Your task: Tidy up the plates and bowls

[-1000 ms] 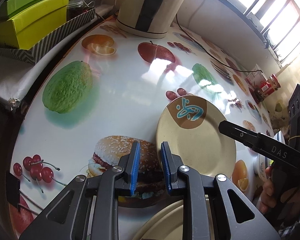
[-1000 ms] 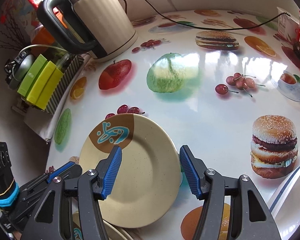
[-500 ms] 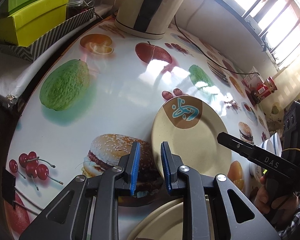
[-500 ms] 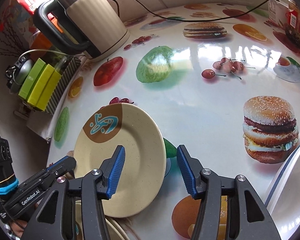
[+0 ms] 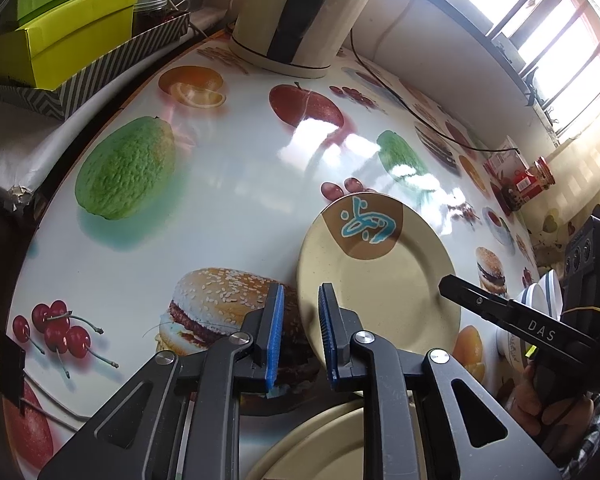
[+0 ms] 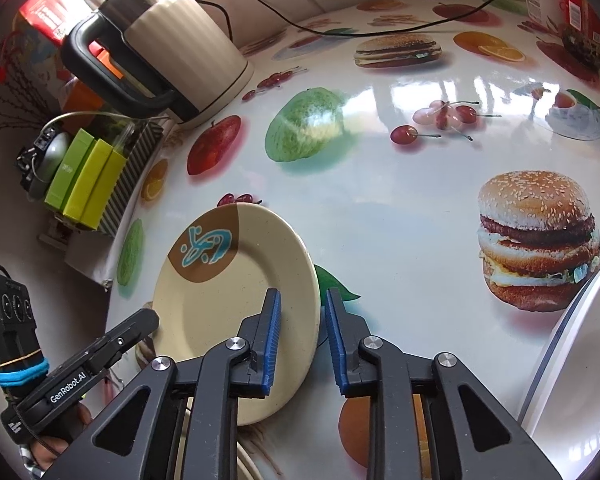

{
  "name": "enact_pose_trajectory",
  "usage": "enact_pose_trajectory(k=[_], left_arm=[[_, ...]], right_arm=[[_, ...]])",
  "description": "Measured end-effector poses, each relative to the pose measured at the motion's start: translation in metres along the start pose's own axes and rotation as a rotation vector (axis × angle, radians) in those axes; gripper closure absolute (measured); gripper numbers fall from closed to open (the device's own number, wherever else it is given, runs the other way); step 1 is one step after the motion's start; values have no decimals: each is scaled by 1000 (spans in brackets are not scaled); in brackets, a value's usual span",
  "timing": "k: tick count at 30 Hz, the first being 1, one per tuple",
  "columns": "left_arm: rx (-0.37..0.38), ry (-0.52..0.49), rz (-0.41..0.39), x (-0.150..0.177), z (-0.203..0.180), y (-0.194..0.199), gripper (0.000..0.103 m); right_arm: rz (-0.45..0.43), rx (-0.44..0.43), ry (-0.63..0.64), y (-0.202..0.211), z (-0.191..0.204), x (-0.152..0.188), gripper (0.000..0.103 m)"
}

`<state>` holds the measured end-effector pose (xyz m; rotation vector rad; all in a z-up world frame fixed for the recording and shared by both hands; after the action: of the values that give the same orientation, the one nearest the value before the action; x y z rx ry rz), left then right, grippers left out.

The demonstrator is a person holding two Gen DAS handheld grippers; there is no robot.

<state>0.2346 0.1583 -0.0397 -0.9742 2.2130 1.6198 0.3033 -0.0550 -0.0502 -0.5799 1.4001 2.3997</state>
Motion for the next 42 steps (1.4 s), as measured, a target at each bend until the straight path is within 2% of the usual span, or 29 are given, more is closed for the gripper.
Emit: enact_pose_trajectory(k=[3, 10, 26, 42], left_arm=[[-4, 5, -2, 0, 1, 0, 90], [-9, -8, -6, 0, -1, 0, 95], [-21, -32, -16, 1, -4, -1, 96], [-17, -50, -56, -4, -7, 14, 96]], right_arm=[[-2, 0, -4, 1, -1, 0, 87], [-3, -2, 0, 1, 0, 0, 88], [-5, -3, 1, 1, 1, 0, 88], [-43, -16, 23, 15, 8, -6, 88]])
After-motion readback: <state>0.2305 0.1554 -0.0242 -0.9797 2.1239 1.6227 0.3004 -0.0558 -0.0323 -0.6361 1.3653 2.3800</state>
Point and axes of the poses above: each gripper's, at about its wrist camera, not at the fingertips, and y roughly against the way its jaws point, z to its left, x to its underside, the point moved 2 cm from there along -y, roughly the way its jaws point, and after that the axes turned 9 degrees about -z, right-handed, at the moved point
